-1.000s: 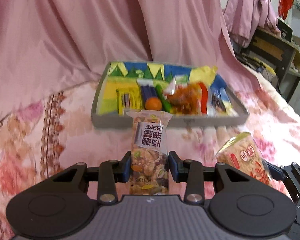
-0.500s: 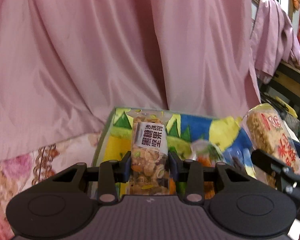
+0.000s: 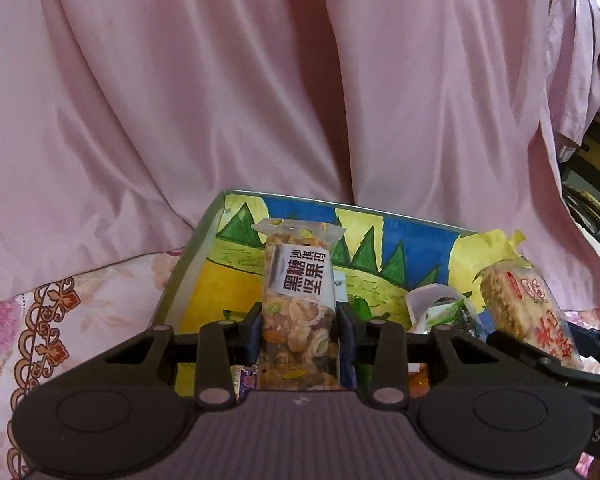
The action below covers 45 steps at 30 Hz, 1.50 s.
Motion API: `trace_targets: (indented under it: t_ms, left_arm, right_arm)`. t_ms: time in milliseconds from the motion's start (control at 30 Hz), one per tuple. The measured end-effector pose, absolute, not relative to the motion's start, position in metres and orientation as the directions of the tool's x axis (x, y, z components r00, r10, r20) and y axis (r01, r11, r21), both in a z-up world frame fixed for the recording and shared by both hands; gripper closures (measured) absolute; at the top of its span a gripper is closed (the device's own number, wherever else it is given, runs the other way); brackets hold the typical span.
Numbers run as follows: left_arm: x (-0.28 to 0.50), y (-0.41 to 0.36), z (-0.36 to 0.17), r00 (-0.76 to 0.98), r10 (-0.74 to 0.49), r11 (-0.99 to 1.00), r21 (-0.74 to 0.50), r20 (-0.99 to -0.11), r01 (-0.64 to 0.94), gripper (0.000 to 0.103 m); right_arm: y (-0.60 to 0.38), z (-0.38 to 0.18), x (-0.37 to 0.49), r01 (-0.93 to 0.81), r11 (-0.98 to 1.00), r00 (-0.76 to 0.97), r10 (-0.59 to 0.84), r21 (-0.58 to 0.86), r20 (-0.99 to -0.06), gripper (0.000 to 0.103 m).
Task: Organize snacks
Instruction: 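Carry the nut pouch with the left tool while the right tool carries the rice-cracker pack into the tray, then open both tools to release the nut pouch and rice-cracker pack in the tray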
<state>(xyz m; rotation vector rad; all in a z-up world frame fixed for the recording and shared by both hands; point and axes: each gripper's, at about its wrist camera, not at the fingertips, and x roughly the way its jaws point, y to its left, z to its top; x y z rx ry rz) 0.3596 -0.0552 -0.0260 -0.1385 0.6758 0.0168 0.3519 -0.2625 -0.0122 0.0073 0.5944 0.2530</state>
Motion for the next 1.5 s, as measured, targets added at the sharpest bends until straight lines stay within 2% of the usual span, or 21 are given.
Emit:
trace_targets:
  t_ms: [133,433,933,1167,1367,1500]
  left_arm:
    - [0.363,-0.056,-0.033,0.772,-0.017,0.990,-0.118,-0.636,-0.075,0.061]
    - [0.362,-0.056,-0.039,0.763,-0.007,0.989,-0.118,-0.646,-0.091,0.061]
    - [0.361,-0.057,-0.044,0.749,0.009,0.990,-0.101,-0.663,-0.101,0.060]
    - [0.357,-0.058,-0.041,0.757,0.012,0.989,-0.102,-0.653,-0.104,0.042]
    - [0.350,-0.057,-0.033,0.776,0.014,0.988,-0.109,-0.631,-0.106,0.022]
    - [0.344,-0.057,-0.025,0.788,0.029,0.989,-0.097,-0.615,-0.112,0.018]
  right_arm:
    - [-0.262,-0.013,0.356,-0.260,0.962,0.793,0.262,0.083,-0.550,0.030]
    - [-0.271,-0.024,0.367,-0.248,0.942,0.747,0.334,0.225,-0.575,0.030]
    - [-0.259,-0.024,0.368,-0.267,0.938,0.733,0.346,0.219,-0.586,0.024]
    - [-0.260,-0.023,0.368,-0.260,0.944,0.741,0.331,0.205,-0.584,0.022]
    - [-0.260,-0.016,0.365,-0.259,0.946,0.757,0.324,0.194,-0.567,0.014]
    - [-0.260,-0.009,0.362,-0.256,0.949,0.769,0.315,0.184,-0.556,0.011]
